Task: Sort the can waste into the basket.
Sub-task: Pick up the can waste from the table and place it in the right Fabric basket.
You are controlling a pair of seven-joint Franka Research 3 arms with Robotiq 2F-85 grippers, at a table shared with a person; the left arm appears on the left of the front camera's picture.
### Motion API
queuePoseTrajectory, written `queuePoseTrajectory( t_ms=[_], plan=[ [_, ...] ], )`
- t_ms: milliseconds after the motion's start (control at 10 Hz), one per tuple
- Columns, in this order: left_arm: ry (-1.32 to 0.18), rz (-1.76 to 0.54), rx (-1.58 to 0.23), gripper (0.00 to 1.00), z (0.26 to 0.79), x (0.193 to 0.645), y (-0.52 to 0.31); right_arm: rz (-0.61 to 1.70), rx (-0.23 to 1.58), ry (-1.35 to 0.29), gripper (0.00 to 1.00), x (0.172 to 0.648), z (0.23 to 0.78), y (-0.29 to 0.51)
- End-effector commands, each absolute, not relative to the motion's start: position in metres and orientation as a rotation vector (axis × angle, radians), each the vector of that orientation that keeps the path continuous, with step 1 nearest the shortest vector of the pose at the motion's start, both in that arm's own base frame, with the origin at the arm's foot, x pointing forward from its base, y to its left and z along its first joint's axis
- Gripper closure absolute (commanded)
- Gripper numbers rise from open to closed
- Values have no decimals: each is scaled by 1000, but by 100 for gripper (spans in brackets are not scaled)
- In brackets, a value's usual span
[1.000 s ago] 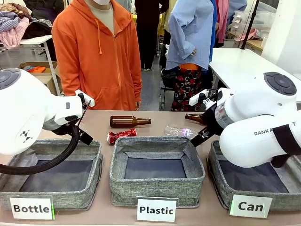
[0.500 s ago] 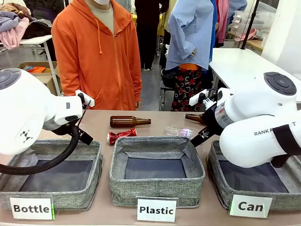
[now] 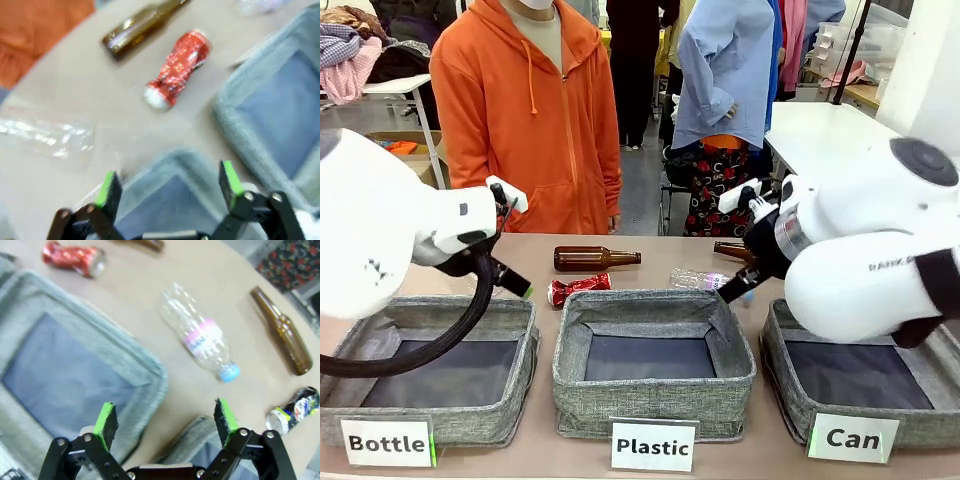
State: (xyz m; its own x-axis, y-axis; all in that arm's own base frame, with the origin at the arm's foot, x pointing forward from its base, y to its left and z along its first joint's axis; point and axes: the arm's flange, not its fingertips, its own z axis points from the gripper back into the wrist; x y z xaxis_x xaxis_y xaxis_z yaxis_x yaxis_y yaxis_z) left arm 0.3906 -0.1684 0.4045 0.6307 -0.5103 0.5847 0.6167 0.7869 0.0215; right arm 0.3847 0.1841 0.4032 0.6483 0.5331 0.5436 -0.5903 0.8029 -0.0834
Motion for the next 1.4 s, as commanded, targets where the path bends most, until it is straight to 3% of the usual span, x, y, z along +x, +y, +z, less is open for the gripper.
queuePoseTrajectory(
  t_ms=[0, 200, 400, 800, 1100, 1300],
  plan=[
    [-600, -651, -474, 0, 449, 354, -128, 539, 293, -606, 0, 373, 462, 170],
    [-471, -675, -711, 0, 480, 328, -97, 417, 653, -503, 0, 357, 510, 140],
    [-442, -717, -910, 0, 494, 305, -35, 309, 864, -471, 0, 349, 530, 82],
    [-700, -294, -1198, 0, 461, 280, 116, -39, 1043, -562, 0, 341, 511, -68],
    [-837, 24, -1317, 0, 414, 254, 146, -264, 1098, -680, 0, 313, 494, -133],
    [-911, 83, -1306, 0, 423, 252, 140, -408, 1068, -729, 0, 304, 487, -149]
  ],
)
